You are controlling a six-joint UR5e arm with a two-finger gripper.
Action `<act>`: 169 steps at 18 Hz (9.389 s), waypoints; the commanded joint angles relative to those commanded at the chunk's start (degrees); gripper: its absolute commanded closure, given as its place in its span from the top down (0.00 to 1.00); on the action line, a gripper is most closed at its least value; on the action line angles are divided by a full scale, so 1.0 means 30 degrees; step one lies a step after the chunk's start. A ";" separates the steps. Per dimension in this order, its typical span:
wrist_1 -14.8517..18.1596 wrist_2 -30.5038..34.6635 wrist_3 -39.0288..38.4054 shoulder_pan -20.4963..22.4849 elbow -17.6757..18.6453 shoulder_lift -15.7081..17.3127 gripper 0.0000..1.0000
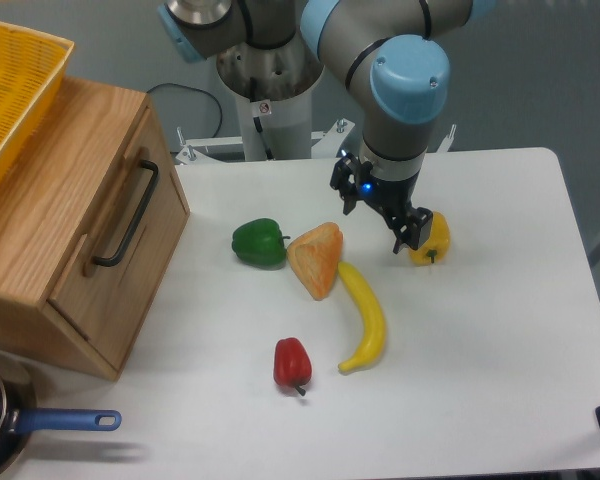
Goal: Slide open the top drawer
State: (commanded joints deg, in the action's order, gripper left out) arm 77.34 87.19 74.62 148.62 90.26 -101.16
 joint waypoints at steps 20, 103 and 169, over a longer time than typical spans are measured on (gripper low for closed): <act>0.0059 0.0088 -0.0176 -0.0059 -0.0117 0.0000 1.00; 0.1700 -0.3779 -1.6406 -0.7734 -0.0323 0.0791 1.00; 0.1582 -0.2666 -1.3477 -0.4014 -0.1319 -0.0615 1.00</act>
State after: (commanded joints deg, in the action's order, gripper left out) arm 82.09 79.19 34.19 136.58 86.31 -103.01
